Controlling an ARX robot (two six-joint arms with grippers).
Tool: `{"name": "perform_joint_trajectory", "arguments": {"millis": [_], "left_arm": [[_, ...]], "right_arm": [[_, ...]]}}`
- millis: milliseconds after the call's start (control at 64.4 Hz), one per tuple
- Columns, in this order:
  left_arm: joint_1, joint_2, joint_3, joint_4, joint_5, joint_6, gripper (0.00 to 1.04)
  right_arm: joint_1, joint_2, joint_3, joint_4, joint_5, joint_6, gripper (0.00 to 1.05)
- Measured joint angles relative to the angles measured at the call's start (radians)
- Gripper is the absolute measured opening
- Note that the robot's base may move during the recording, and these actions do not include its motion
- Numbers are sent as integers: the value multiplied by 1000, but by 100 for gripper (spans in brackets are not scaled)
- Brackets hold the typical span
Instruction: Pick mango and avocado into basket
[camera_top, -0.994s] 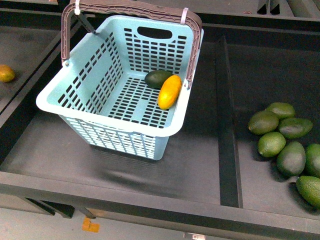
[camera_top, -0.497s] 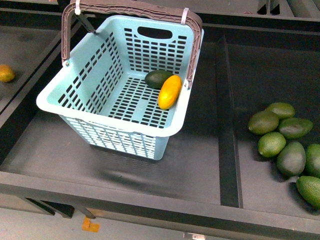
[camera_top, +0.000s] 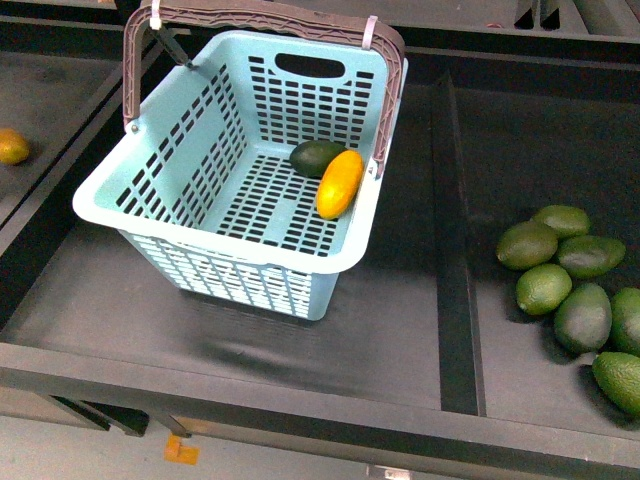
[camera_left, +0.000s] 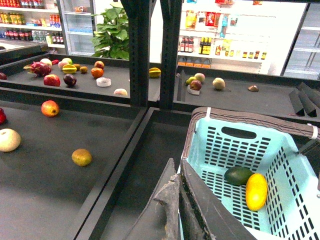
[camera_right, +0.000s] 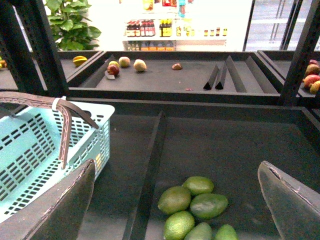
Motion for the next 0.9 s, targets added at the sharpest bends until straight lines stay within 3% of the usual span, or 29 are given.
{"name": "perform_joint_trajectory", "arguments": {"millis": [93, 715, 901], "left_arm": [[0, -143, 0, -158, 0, 0, 2], [0, -161, 0, -166, 0, 0, 2], [0, -161, 0, -166, 0, 0, 42]], "right_arm": [[0, 0, 0, 0, 0, 0, 96], [0, 0, 0, 0, 0, 0, 96], [0, 0, 0, 0, 0, 0, 96]]}}
